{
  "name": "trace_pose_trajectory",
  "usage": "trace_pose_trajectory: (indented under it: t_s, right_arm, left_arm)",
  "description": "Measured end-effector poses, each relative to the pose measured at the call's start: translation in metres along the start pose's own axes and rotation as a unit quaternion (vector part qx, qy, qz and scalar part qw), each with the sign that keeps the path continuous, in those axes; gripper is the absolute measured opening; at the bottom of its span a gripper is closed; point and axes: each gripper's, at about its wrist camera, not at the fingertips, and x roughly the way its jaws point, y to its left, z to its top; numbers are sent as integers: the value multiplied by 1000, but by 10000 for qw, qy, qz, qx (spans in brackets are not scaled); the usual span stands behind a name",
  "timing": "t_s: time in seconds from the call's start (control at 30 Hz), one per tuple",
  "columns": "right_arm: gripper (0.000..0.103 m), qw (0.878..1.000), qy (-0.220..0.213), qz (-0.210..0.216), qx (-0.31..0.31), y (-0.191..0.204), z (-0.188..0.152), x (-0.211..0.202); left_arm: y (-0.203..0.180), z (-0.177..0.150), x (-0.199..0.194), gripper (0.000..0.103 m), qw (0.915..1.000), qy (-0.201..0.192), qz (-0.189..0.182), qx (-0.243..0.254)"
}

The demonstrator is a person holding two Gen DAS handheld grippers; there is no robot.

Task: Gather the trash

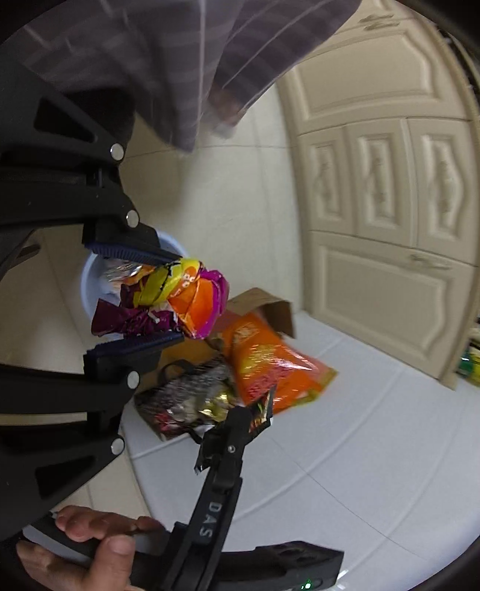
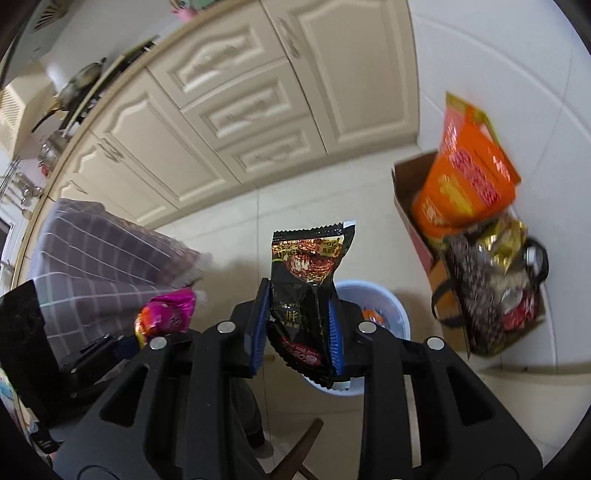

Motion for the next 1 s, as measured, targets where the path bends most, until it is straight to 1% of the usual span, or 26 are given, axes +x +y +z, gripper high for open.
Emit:
trace_pose_trajectory:
  t_s: [0.13, 0.2, 0.23, 0.27, 0.3, 0.33, 0.37, 0.43, 0.53, 0.57, 0.6, 0.73, 0.9, 1.0]
  right_arm:
    - [28, 9996, 190, 13, 191, -16, -6, 19]
    - [31, 9988, 351, -13, 341, -25, -10, 34]
    - [34, 9982, 429, -47, 415, -29, -12, 40]
    - [54, 9972, 501, -23, 550, -36, -15, 46]
    - [66, 9963, 536, 9, 675, -41, -16, 49]
    - [66, 9948, 594, 30, 827, -48, -19, 53]
    - [67, 9939, 616, 11, 911, -52, -22, 54]
    - [74, 9930, 609, -44, 1012, -56, -24, 53]
    - [87, 9928, 559, -118, 1053, -56, -24, 49]
    - [95, 9929, 545, -140, 1048, -55, -24, 48]
    - [97, 9933, 521, -180, 1013, -53, -23, 46]
    - [97, 9946, 418, -218, 923, -43, -18, 39]
    - [97, 9962, 309, -159, 794, -27, -13, 28]
    - [97, 9973, 217, -107, 694, -17, -9, 19]
  left_arm:
    - [2, 1, 34, 36, 9992, 376, -149, 4]
    - [2, 6, 48, 38, 9984, 514, -246, 16]
    - [1, 9, 55, 49, 9978, 619, -212, 57]
    - [1, 11, 59, 59, 9975, 675, -164, 87]
    - [2, 14, 59, 78, 9977, 659, -103, 88]
    - [3, 15, 56, 85, 9982, 591, -44, 77]
    - [2, 17, 54, 86, 9984, 555, -13, 75]
    - [3, 19, 49, 90, 9986, 512, 59, 84]
    - [5, 24, 36, 91, 9991, 346, 226, 63]
    - [6, 25, 32, 92, 9992, 295, 259, 36]
    - [6, 26, 28, 93, 9993, 235, 286, 9]
    - [5, 30, 3, 94, 9993, -96, 349, -10]
    - [4, 34, -22, 94, 9985, -385, 378, -59]
    - [3, 37, -45, 94, 9972, -622, 405, -77]
